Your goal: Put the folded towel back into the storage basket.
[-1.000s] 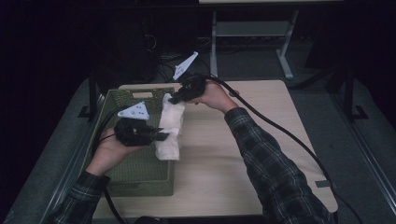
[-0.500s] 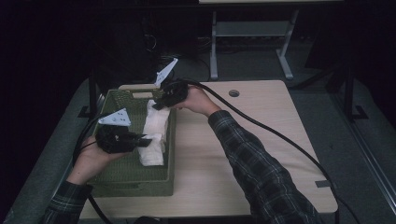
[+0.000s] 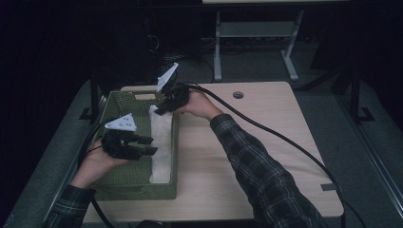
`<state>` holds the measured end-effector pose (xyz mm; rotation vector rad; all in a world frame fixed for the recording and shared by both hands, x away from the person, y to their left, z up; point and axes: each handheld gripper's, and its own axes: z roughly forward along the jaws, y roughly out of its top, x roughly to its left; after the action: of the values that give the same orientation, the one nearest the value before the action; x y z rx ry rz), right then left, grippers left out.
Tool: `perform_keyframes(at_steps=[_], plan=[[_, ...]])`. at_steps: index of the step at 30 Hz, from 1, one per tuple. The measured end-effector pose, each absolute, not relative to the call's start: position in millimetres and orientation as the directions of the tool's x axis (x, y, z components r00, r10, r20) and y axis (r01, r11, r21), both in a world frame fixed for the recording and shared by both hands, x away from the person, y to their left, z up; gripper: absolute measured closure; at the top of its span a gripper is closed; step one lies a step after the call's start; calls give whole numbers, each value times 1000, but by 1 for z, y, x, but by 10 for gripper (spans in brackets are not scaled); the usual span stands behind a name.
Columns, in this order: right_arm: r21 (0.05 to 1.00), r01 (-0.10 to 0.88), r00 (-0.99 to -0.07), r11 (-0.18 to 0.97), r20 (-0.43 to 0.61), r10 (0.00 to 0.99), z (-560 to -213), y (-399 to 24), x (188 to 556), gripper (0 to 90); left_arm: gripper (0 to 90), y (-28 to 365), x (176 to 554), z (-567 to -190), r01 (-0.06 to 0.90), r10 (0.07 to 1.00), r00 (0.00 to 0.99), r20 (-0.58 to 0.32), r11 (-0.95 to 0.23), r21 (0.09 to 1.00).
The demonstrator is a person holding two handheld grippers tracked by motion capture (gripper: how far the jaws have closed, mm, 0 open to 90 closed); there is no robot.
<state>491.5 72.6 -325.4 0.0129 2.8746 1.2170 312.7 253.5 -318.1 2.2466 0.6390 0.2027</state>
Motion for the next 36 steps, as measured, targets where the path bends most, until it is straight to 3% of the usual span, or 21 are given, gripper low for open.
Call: perform_keyframes(at_steps=[5,19,22,25,36], plan=[[714,-1,-1000,700,-19,18,-329,76,496,835,460,254,314,-319,381,513,857,-52,-562,734],[700,-3,-999,714,-30,25,-338,84,511,816,451,259,318,-324,395,522,850,-69,-545,739],[719,10,-996,695,-56,72,-336,81,516,667,448,259,319,-325,400,525,848,-74,-540,741],[733,23,-992,680,-66,104,-330,77,519,592,442,257,320,-325,396,524,849,-73,-539,743],[758,59,-988,649,-51,149,-314,47,517,467,384,238,327,-321,388,508,857,-81,-534,751]])
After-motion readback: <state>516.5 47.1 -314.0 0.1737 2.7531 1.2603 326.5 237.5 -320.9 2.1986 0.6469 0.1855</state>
